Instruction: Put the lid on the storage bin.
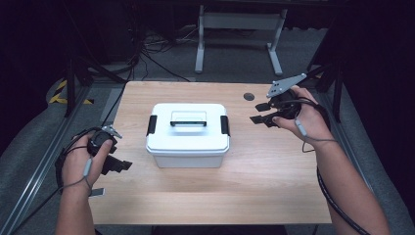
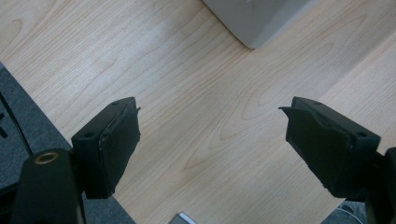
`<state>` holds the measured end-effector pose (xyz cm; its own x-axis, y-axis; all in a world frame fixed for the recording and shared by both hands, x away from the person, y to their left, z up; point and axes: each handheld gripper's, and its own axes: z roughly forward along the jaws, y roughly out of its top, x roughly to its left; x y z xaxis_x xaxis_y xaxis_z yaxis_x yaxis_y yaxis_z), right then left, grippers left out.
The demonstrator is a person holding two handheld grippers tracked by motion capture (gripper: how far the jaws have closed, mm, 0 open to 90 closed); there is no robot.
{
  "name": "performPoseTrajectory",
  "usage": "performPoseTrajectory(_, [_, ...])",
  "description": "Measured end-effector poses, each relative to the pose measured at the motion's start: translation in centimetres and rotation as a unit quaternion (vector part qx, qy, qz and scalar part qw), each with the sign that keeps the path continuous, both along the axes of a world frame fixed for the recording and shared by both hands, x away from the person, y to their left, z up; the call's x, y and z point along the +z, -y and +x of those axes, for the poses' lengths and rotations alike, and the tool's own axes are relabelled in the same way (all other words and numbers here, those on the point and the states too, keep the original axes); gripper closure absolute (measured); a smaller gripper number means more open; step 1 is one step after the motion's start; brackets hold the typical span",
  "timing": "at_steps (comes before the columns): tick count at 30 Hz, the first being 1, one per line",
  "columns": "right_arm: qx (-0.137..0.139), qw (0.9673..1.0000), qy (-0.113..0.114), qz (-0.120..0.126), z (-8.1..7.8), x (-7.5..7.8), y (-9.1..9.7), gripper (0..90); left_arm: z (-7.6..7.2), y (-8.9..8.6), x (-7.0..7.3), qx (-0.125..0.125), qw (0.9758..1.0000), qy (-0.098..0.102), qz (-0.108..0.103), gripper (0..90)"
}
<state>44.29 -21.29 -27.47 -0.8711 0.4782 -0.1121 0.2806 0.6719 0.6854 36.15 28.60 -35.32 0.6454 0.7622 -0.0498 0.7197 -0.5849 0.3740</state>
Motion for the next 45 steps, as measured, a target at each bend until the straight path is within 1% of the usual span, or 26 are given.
performPoseTrajectory(5, [-0.016,0.9999,-0.002,-0.002,-0.1,-0.4,1.5,49.9,-0.2,-0.3,-0.2,0.007,1.0,0.003,0.0,18.7])
performPoseTrajectory(10, [-0.03,0.9995,0.001,-0.005,0.0,-1.5,2.9,45.6,-0.4,-0.3,-0.7,0.009,1.0,0.003,0.002,19.8])
performPoseTrajectory(13, [-0.039,0.9992,-0.004,0.006,0.0,-2.7,3.9,43.8,-0.5,-0.3,-0.9,0.009,1.0,0.001,0.004,19.8])
performPoseTrajectory(17, [-0.04,0.9989,-0.019,0.015,0.1,-5.0,4.8,43.4,-0.5,-0.4,-1.1,0.009,0.9999,-0.002,0.006,19.7])
performPoseTrajectory(19, [-0.044,0.9986,-0.023,0.015,0.1,-5.9,5.1,43.4,-0.5,-0.4,-1.2,0.011,0.9999,-0.005,0.007,19.7])
performPoseTrajectory(22, [-0.051,0.9983,-0.025,0.008,0.0,-7.1,5.6,43.4,-0.4,-0.3,-1.5,0.008,0.9999,-0.007,0.01,19.8])
performPoseTrajectory(23, [-0.056,0.998,-0.028,0.009,-0.1,-7.6,5.8,43.4,-0.3,-0.3,-1.5,0.007,0.9999,-0.008,0.011,19.8])
performPoseTrajectory(28, [-0.072,0.9967,-0.036,0.01,0.1,-9.5,6.6,43.5,0.0,0.0,-1.9,0.005,0.9998,-0.012,0.014,19.8])
performPoseTrajectory(30, [-0.083,0.9957,-0.037,0.019,0.3,-10.0,6.9,43.4,0.2,0.1,-2.1,0.005,0.9998,-0.012,0.017,19.8])
performPoseTrajectory(31, [-0.083,0.9957,-0.037,0.019,0.3,-10.0,6.9,43.4,0.2,0.1,-2.1,0.005,0.9998,-0.012,0.017,19.9])
performPoseTrajectory(32, [-0.086,0.9954,-0.035,0.025,0.4,-10.3,7.1,43.4,0.2,0.2,-2.2,0.007,0.9997,-0.011,0.02,19.9])
performPoseTrajectory(33, [-0.088,0.9948,-0.041,0.031,0.6,-10.6,7.1,43.4,0.3,0.3,-2.2,0.009,0.9997,-0.01,0.019,20.2])
performPoseTrajectory(34, [-0.088,0.9948,-0.043,0.026,0.7,-10.8,7.2,43.4,0.3,0.4,-2.3,0.008,0.9997,-0.011,0.021,20.3])
performPoseTrajectory(35, [-0.091,0.9948,-0.043,0.017,0.8,-11.0,7.2,43.4,0.4,0.5,-2.3,0.006,0.9997,-0.012,0.021,20.2])
performPoseTrajectory(38, [-0.093,0.9942,-0.054,0.014,1.0,-11.8,7.2,43.4,0.5,0.6,-2.5,0.004,0.9997,-0.012,0.022,20.1])
performPoseTrajectory(42, [-0.095,0.9934,-0.064,0.003,1.0,-12.8,6.9,43.2,0.6,0.7,-2.7,0.003,0.9996,-0.014,0.024,20.0])
performPoseTrajectory(43, [-0.096,0.9929,-0.071,0.002,1.0,-13.2,6.8,43.0,0.7,0.7,-2.8,0.003,0.9997,-0.012,0.023,20.0])
performPoseTrajectory(45, [-0.095,0.9925,-0.076,-0.007,1.1,-13.8,6.5,42.6,0.8,0.7,-2.9,0.001,0.9996,-0.016,0.024,20.0])
